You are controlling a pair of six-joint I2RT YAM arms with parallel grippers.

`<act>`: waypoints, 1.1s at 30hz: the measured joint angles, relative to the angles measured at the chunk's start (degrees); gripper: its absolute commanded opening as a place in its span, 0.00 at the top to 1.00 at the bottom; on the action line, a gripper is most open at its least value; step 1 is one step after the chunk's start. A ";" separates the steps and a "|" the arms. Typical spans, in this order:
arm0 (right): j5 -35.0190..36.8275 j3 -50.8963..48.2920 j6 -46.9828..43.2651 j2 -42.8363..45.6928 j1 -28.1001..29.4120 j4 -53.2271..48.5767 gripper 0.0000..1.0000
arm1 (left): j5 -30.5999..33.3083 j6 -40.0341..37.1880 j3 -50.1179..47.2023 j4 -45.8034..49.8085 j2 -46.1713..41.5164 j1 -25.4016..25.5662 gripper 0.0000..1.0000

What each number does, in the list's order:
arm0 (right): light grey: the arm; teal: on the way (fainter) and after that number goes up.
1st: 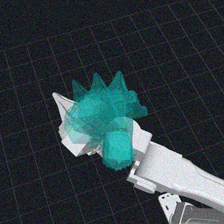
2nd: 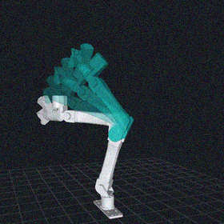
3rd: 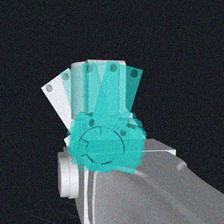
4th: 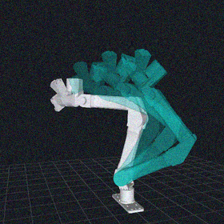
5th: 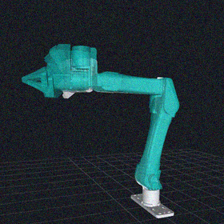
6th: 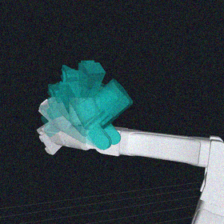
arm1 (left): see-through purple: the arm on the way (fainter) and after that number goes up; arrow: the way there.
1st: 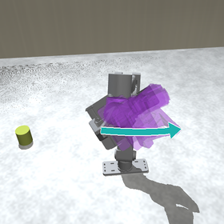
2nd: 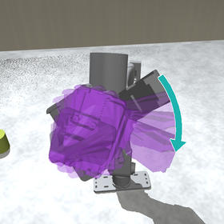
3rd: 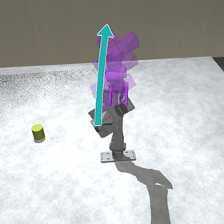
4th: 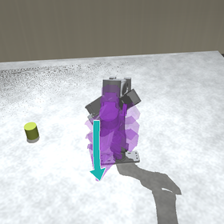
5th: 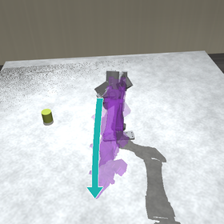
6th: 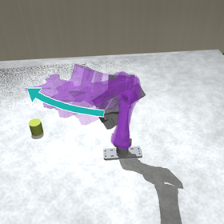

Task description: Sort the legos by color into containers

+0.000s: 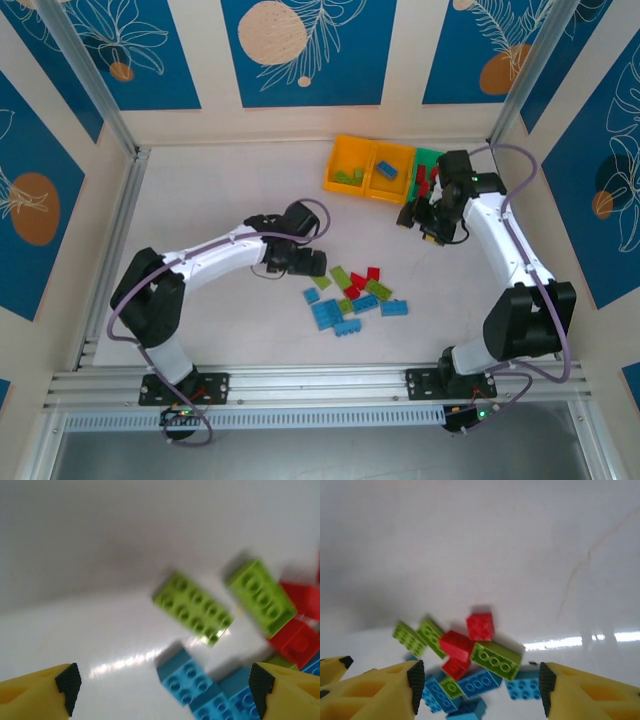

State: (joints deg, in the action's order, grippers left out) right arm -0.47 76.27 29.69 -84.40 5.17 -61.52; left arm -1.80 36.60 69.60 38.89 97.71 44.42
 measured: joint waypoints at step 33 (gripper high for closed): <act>1.97 0.90 -1.27 -2.19 3.15 -1.38 0.34 | -9.70 3.17 9.97 9.79 14.64 0.09 0.66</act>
State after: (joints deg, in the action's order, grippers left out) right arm 1.50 77.17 28.42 -86.59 8.32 -62.89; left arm -11.51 39.77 79.57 48.69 112.36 44.51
